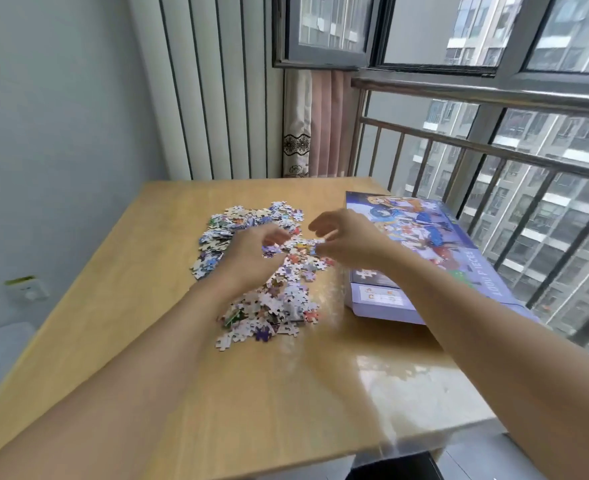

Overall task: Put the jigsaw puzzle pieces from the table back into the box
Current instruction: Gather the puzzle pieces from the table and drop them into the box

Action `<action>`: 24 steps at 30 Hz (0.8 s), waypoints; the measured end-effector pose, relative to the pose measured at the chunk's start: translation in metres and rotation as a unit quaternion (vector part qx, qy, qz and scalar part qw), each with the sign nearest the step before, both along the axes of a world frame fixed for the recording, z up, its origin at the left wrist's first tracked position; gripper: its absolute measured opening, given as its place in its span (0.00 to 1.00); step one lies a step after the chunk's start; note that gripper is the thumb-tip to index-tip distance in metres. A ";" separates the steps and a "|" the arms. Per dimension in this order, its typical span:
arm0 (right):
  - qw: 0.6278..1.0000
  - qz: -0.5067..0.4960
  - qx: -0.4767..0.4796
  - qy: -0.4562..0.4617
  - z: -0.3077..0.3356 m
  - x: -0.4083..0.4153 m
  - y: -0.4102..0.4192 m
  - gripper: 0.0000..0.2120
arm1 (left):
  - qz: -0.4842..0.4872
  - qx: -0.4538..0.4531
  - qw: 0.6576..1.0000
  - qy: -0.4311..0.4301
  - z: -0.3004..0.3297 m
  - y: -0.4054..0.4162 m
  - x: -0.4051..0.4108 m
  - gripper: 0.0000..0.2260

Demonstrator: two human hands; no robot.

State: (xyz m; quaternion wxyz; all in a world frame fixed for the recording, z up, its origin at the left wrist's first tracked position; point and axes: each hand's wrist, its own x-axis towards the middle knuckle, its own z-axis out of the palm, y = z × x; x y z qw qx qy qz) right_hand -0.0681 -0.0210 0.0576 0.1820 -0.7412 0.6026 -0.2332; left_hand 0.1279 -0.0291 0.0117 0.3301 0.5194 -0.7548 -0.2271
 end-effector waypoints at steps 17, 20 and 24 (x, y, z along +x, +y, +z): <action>0.965 0.055 0.243 0.080 -0.045 0.055 -0.084 0.38 | 0.165 0.037 0.985 0.043 -0.081 -0.028 0.080 0.31; 0.959 0.070 0.251 0.113 -0.038 0.058 -0.066 0.45 | 0.159 0.026 0.986 0.039 -0.080 -0.027 0.077 0.30; 0.941 0.081 0.264 0.197 -0.039 0.071 -0.046 0.62 | 0.159 0.016 0.987 0.017 -0.079 -0.024 0.075 0.31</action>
